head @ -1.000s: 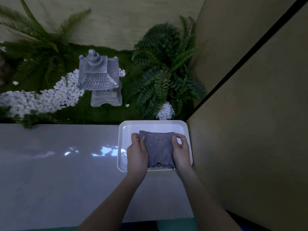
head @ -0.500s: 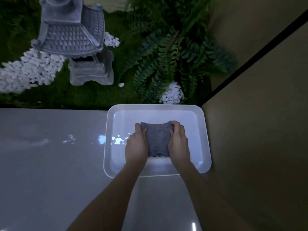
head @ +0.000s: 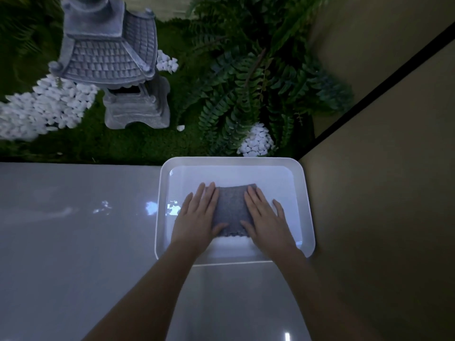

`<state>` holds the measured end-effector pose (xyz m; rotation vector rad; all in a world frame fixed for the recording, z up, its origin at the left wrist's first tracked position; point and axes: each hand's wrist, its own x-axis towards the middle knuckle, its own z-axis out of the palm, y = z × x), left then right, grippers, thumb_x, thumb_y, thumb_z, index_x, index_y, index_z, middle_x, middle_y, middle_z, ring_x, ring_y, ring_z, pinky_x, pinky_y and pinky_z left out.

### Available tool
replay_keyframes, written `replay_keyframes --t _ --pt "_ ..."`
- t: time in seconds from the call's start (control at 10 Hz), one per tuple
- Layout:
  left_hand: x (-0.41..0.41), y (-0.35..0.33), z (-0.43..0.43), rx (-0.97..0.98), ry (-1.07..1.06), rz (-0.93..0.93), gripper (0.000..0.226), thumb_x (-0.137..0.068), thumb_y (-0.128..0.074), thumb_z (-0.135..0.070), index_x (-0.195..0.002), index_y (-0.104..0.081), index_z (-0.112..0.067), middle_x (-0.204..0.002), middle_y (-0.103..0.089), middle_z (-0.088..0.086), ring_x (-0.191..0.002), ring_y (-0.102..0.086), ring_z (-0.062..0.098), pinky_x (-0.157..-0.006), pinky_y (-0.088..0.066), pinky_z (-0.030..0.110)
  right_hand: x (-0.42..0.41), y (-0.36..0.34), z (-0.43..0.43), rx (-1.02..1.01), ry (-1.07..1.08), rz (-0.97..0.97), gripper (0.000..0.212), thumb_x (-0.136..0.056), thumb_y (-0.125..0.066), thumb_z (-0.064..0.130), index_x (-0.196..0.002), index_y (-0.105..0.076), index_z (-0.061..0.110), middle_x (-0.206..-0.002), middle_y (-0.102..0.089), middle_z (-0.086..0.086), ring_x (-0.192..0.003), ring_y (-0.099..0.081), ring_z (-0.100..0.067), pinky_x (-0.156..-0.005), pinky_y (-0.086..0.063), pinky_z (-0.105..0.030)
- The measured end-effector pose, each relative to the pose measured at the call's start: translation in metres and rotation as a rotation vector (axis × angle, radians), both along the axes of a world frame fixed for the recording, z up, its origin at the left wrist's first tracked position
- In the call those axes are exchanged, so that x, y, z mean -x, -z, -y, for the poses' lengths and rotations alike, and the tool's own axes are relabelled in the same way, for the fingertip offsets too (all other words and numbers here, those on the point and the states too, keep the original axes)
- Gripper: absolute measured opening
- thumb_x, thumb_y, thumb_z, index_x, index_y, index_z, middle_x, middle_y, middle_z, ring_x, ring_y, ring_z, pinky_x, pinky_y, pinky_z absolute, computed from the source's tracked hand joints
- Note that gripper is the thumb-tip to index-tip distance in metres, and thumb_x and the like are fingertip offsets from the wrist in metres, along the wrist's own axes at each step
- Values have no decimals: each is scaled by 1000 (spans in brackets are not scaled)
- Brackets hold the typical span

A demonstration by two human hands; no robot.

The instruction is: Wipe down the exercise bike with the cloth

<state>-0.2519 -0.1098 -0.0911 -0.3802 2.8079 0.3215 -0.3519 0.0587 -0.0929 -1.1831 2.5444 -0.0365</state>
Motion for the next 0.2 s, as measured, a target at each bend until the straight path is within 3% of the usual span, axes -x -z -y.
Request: replay_keyframes --t 0.1,0.2 --pt "-1 -4 6 34 55 85 86 -93 -26 -63 -150 15 -14 -158 21 1 -146 16 22 -118 7 39 6 -7 1 -24 22 77 68 -100 -34 46 -153 -1 18 -161 7 3 -148 7 -13 -118 -3 -40" --pt "2 -29 9 91 57 116 84 -94 -25 -62 -149 16 -13 -157 24 1 -145 21 21 -116 13 40 3 -31 8 -13 65 27 67 -100 -34 47 -153 -4 20 -162 3 2 -148 8 -13 -118 1 -39"
